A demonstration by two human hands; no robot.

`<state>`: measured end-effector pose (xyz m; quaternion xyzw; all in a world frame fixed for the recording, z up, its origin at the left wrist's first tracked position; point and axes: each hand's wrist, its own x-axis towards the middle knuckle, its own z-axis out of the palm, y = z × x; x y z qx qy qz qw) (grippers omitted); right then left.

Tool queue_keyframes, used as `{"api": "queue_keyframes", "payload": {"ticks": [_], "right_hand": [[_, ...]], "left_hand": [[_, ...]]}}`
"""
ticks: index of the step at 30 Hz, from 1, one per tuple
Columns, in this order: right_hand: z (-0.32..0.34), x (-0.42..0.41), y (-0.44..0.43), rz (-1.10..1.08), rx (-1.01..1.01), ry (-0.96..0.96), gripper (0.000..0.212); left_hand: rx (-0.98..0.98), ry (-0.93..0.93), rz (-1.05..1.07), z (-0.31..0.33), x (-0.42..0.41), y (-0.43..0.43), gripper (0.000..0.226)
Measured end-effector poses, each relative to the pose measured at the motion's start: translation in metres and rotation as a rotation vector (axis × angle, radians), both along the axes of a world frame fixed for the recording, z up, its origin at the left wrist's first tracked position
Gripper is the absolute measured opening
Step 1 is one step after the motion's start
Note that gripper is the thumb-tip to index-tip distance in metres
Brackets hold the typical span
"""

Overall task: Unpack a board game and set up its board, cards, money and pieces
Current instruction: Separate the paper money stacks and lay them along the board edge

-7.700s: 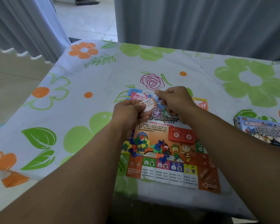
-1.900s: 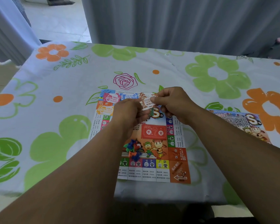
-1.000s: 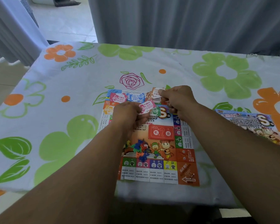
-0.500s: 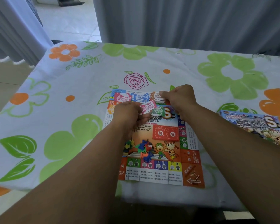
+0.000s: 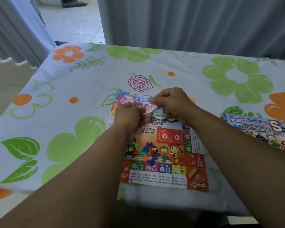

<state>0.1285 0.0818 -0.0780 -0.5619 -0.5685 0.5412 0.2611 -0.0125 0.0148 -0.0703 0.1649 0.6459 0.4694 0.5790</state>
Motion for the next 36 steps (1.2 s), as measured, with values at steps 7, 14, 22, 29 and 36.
{"api": "queue_keyframes", "payload": {"ticks": [7, 14, 22, 29, 36], "right_hand": [[-0.002, -0.01, 0.001, -0.018, 0.005, 0.027, 0.016], [-0.003, -0.034, 0.005, -0.112, -0.058, 0.095, 0.013], [-0.011, -0.07, 0.004, -0.101, -0.045, -0.014, 0.016], [-0.016, -0.082, 0.007, -0.132, -0.05, -0.043, 0.017], [-0.01, -0.079, 0.004, -0.094, 0.003, -0.029, 0.012]], "left_hand": [[-0.012, -0.023, 0.052, 0.003, -0.01, -0.004, 0.015], [-0.038, 0.022, 0.083, 0.001, -0.033, -0.009, 0.015], [-0.077, 0.047, 0.064, 0.0, -0.06, -0.018, 0.015], [-0.126, 0.025, 0.066, 0.001, -0.071, -0.018, 0.032], [-0.088, -0.008, 0.062, 0.002, -0.068, -0.018, 0.02]]}}
